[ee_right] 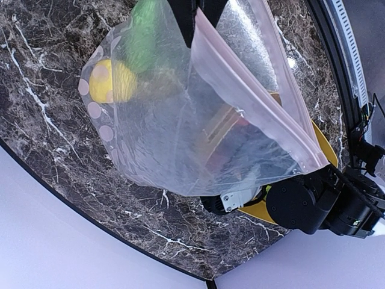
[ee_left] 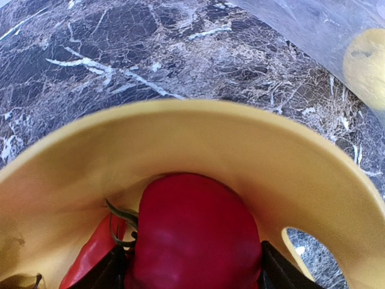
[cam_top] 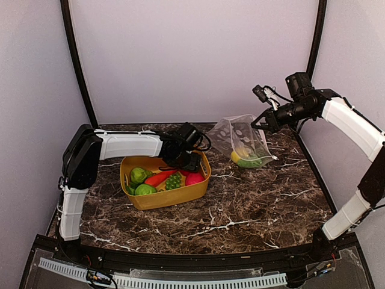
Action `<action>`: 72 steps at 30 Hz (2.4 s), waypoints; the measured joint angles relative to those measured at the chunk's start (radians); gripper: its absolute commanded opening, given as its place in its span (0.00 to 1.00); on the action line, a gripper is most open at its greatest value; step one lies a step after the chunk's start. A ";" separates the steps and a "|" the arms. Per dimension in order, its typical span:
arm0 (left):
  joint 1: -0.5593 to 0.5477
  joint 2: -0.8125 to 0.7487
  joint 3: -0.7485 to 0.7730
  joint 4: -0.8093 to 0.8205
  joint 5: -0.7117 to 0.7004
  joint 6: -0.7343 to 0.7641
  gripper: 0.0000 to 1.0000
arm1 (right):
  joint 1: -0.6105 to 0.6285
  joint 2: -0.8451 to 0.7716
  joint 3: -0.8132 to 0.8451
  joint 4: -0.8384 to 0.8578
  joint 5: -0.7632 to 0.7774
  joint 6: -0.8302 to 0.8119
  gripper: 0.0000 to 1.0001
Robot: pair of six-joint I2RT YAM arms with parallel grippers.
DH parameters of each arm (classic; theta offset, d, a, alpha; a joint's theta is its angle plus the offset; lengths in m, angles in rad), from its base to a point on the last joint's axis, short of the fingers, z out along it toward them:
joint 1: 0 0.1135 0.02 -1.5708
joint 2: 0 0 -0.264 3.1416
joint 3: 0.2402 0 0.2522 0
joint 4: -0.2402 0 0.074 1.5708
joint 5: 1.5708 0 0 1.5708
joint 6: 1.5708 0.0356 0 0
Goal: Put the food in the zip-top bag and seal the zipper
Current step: Pick up the fake vegetable from the bin, then place the fake vegetable in the zipper food storage bag.
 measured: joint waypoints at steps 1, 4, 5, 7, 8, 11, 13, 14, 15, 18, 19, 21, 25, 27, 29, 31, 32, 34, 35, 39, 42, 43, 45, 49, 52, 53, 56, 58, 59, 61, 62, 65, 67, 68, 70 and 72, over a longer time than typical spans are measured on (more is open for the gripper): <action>0.000 0.000 0.001 -0.001 -0.001 0.002 0.62 | 0.000 0.000 0.000 -0.002 0.000 0.000 0.00; 0.000 0.000 0.002 -0.002 -0.002 0.011 0.56 | 0.000 0.000 0.000 -0.003 0.000 0.000 0.00; 0.000 0.000 0.003 -0.005 -0.002 0.013 0.55 | 0.000 0.000 0.000 -0.003 0.000 0.000 0.00; 0.000 0.000 0.005 -0.008 -0.001 0.014 0.54 | 0.000 0.000 0.000 -0.003 0.000 0.000 0.00; 0.000 0.000 0.005 -0.008 -0.001 0.014 0.53 | 0.000 0.000 0.000 -0.003 0.000 0.000 0.00; -0.002 0.000 0.005 -0.008 -0.004 0.017 0.52 | 0.000 0.000 0.000 -0.003 0.000 0.000 0.00; -0.005 0.000 0.005 -0.009 -0.008 0.018 0.52 | 0.000 0.000 0.000 -0.003 0.000 0.000 0.00; -0.008 0.000 0.005 -0.011 -0.010 0.020 0.51 | 0.000 0.000 0.000 -0.003 0.000 0.000 0.00; -0.011 -0.001 0.005 -0.014 -0.014 0.021 0.51 | 0.000 0.000 0.000 -0.003 0.000 0.000 0.00; -0.021 -0.006 0.005 -0.024 -0.022 0.022 0.51 | 0.000 0.000 0.000 -0.003 0.000 0.000 0.00; -0.025 -0.010 0.005 -0.027 -0.025 0.021 0.50 | 0.000 0.000 0.000 -0.003 0.000 0.000 0.00; -0.031 -0.023 0.005 -0.034 -0.030 0.021 0.50 | 0.000 0.000 0.000 -0.003 0.000 0.000 0.00; -0.040 -0.056 0.005 -0.044 -0.041 0.022 0.49 | 0.000 0.000 0.002 -0.005 0.007 0.000 0.00; -0.045 -0.083 0.002 -0.047 -0.048 0.022 0.48 | -0.002 0.003 0.015 -0.015 0.026 0.000 0.00; -0.047 -0.118 -0.007 -0.048 -0.055 0.022 0.48 | -0.016 0.018 0.055 -0.032 0.049 0.000 0.00; -0.047 -0.154 -0.022 -0.048 -0.061 0.022 0.47 | -0.053 0.039 0.118 -0.048 0.073 -0.001 0.00; -0.050 -0.175 -0.032 -0.046 -0.065 0.022 0.47 | -0.076 0.048 0.146 -0.055 0.087 -0.001 0.00; -0.051 -0.216 -0.056 -0.045 -0.072 0.022 0.47 | -0.142 0.070 0.224 -0.063 0.128 -0.001 0.00; -0.051 -0.233 -0.066 -0.044 -0.077 0.022 0.47 | -0.167 0.075 0.254 -0.063 0.151 -0.001 0.00; -0.051 -0.281 -0.098 -0.035 -0.081 0.022 0.46 | -0.214 0.064 0.302 -0.056 0.212 -0.007 0.00; -0.053 -0.301 -0.117 -0.015 -0.081 0.026 0.44 | -0.171 0.045 0.268 -0.051 0.215 -0.011 0.00; -0.056 -0.306 -0.123 -0.005 -0.079 0.030 0.44 | -0.151 0.041 0.248 -0.051 0.212 -0.013 0.00; -0.064 -0.322 -0.142 0.034 -0.066 0.045 0.44 | -0.096 0.039 0.190 -0.052 0.196 -0.015 0.00; -0.087 -0.368 -0.190 0.159 -0.005 0.076 0.43 | -0.011 0.068 0.113 -0.077 0.142 -0.016 0.00; -0.104 -0.418 -0.241 0.274 0.052 0.104 0.43 | 0.020 0.099 0.105 -0.085 0.103 -0.014 0.00; -0.117 -0.433 -0.257 0.318 0.072 0.120 0.43 | 0.024 0.106 0.105 -0.085 0.091 -0.014 0.00; -0.142 -0.472 -0.307 0.454 0.137 0.166 0.43 | 0.028 0.115 0.109 -0.086 0.056 -0.010 0.00; -0.158 -0.483 -0.328 0.538 0.188 0.191 0.42 | 0.030 0.118 0.117 -0.088 0.035 -0.005 0.00; -0.163 -0.483 -0.329 0.568 0.211 0.198 0.43 | 0.031 0.119 0.121 -0.088 0.027 -0.003 0.00; -0.175 -0.480 -0.329 0.626 0.263 0.209 0.42 | 0.034 0.124 0.131 -0.091 0.005 0.004 0.00; -0.179 -0.478 -0.326 0.647 0.282 0.215 0.43 | 0.035 0.126 0.135 -0.092 -0.008 0.009 0.00; -0.185 -0.445 -0.290 0.697 0.327 0.228 0.42 | 0.038 0.132 0.149 -0.101 -0.042 0.021 0.00; -0.185 -0.409 -0.254 0.716 0.341 0.235 0.42 | 0.038 0.135 0.161 -0.109 -0.057 0.027 0.00; -0.185 -0.384 -0.230 0.724 0.344 0.241 0.42 | 0.038 0.137 0.169 -0.116 -0.067 0.031 0.00; -0.185 -0.347 -0.202 0.727 0.346 0.248 0.41 | 0.038 0.137 0.181 -0.121 -0.079 0.035 0.00; -0.185 -0.313 -0.178 0.725 0.339 0.254 0.41 | 0.038 0.137 0.190 -0.122 -0.089 0.042 0.00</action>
